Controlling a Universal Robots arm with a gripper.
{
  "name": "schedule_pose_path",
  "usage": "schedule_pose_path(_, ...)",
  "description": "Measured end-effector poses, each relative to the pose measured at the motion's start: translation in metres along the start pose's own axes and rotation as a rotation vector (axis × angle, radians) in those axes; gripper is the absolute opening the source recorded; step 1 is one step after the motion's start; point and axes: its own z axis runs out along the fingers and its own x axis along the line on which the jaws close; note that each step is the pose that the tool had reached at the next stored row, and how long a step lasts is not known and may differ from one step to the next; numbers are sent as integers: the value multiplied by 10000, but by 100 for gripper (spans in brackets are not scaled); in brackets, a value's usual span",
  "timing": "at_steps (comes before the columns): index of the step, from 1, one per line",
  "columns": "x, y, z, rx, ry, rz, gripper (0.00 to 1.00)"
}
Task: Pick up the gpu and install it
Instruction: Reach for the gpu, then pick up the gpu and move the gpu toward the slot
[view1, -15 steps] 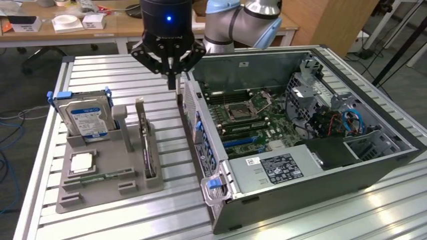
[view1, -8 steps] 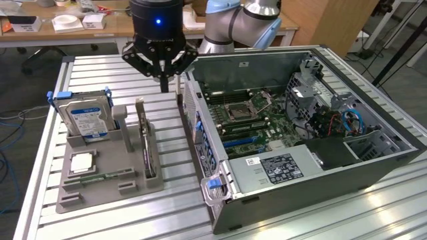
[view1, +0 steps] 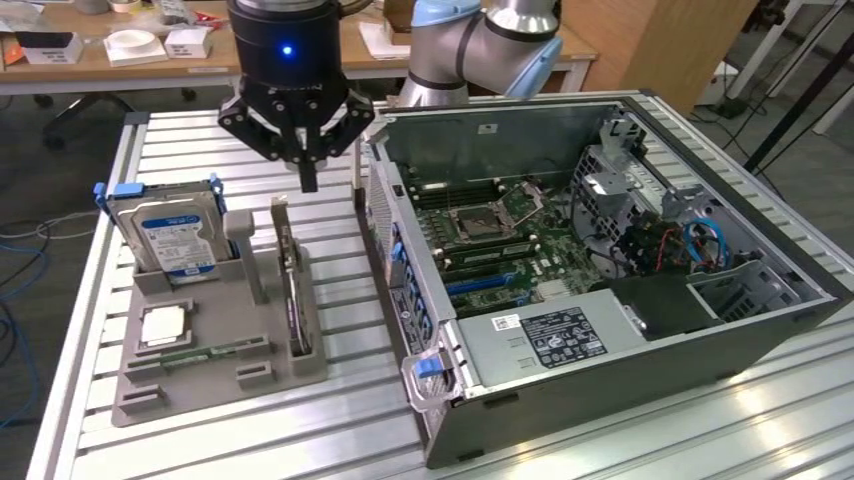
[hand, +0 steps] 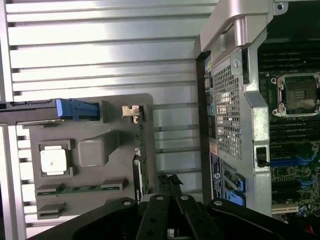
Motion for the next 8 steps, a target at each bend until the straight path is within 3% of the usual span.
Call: schedule_pose_path(8, 10, -6, 0, 0, 0, 1, 11)
